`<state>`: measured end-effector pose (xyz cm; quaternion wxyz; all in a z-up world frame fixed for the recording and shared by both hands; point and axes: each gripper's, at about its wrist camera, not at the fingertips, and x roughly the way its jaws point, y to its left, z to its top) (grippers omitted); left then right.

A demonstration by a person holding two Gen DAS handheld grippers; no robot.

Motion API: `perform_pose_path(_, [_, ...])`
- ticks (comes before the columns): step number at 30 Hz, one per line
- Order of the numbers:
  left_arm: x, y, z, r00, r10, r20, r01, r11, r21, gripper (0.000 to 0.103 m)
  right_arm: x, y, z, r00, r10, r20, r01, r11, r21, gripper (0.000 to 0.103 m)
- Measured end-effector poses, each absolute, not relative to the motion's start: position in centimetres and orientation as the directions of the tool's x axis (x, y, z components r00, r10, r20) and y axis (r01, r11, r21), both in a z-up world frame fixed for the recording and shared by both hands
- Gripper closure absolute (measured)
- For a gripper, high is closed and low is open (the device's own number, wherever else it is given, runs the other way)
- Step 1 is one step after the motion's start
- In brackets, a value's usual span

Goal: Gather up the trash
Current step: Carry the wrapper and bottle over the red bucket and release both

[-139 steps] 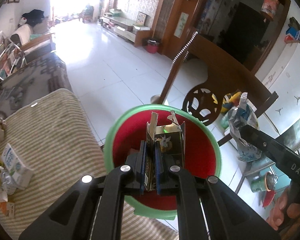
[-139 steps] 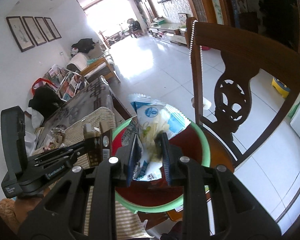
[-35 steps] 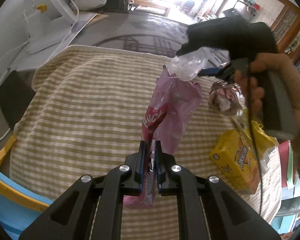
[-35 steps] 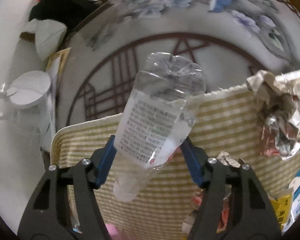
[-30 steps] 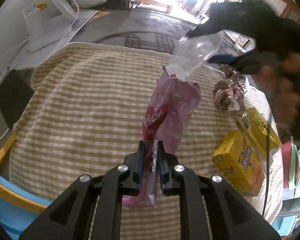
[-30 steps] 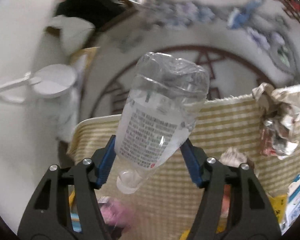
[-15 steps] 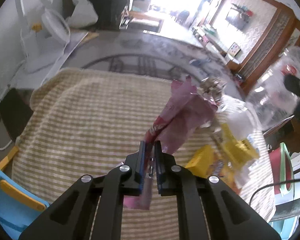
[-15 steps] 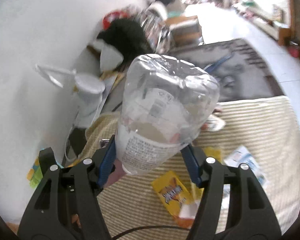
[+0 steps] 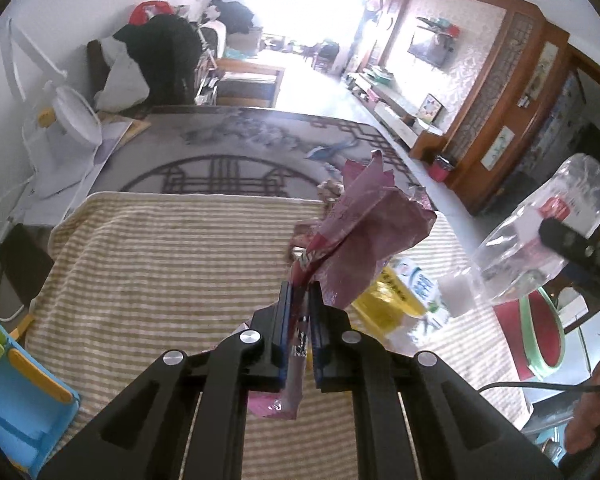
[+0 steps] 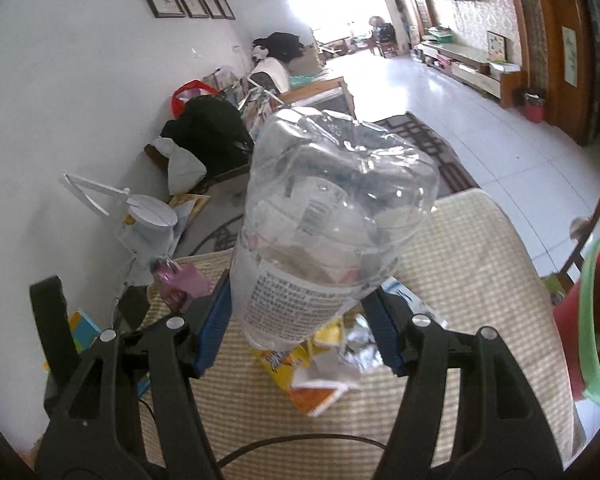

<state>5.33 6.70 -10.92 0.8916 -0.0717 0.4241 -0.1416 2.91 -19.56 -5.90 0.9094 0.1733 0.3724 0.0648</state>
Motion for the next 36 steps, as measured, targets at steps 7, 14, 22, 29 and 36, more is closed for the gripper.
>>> perform_pose_path(7, [3.2, 4.2, -9.0, 0.625, -0.305, -0.719, 0.238, 0.951, -0.197, 0.097, -0.2, -21.9, -4.7, 0.748, 0.211, -0.63, 0.034, 0.935, 0.354, 0.042])
perform_pose_path(14, [1.3, 1.8, -6.7, 0.661, -0.304, -0.686, 0.282, 0.948, -0.148, 0.097, -2.4, -23.9, -3.4, 0.78, 0.158, -0.606, 0.06, 0.944, 0.323, 0.042])
perform_pose_path(22, [0.1, -0.5, -5.6, 0.673, -0.316, -0.668, 0.322, 0.939, -0.12, 0.097, -4.1, -25.6, -3.6, 0.781, 0.136, -0.61, 0.089, 0.942, 0.324, 0.042])
perform_pose_path(29, [-0.5, -2.9, -5.3, 0.66, -0.348, -0.666, 0.357, 0.925, -0.13, 0.097, -5.5, -27.3, -3.3, 0.789, 0.105, -0.605, 0.119, 0.94, 0.319, 0.042])
perform_pose_path(36, [-0.6, -5.6, -5.4, 0.645, -0.372, -0.668, 0.386, 0.913, -0.136, 0.097, -6.5, -29.6, -3.1, 0.796, 0.08, -0.6, 0.144, 0.938, 0.315, 0.042])
